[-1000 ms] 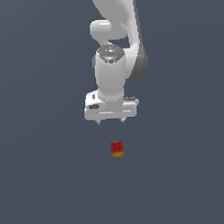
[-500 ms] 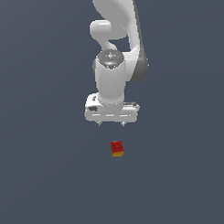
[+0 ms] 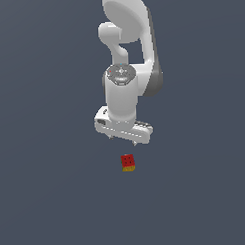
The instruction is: Pick up the object and move it to a goal position.
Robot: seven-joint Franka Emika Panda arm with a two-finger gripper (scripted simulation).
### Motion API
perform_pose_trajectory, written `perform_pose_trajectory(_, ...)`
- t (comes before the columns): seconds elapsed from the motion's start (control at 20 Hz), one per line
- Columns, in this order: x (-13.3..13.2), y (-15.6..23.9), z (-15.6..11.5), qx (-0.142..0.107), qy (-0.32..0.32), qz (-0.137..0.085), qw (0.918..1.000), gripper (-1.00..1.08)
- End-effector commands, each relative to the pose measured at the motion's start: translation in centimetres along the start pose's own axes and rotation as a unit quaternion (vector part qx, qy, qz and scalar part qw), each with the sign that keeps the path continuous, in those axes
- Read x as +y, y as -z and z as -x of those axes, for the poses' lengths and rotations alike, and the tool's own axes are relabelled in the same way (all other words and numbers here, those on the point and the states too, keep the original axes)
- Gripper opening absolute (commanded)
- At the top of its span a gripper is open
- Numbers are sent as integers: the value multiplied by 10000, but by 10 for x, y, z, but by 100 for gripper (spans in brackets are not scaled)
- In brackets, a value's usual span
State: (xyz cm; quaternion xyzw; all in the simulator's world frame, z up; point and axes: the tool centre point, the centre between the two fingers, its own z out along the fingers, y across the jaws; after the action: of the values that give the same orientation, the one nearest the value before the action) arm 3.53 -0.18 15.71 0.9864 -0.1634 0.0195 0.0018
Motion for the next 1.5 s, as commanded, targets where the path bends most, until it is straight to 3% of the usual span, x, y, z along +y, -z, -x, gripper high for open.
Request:
perform_pose_trajectory(0.0,-2,-4,-3,-19,-356,-5,9994,100)
perform_pose_trajectory(0.35,-7,-17,-9,-68,-1322,-8,9912,100)
perform_pose_trajectory(0.7,-12,-30,-15,-108,-2269,4,9739,100)
perform_pose_trajectory(1.05,-17,-42,-21,-139,-3186,27,9478,100)
perform_pose_trajectory(1.45,-24,-57,-27,-158,-4190,64,9078,100)
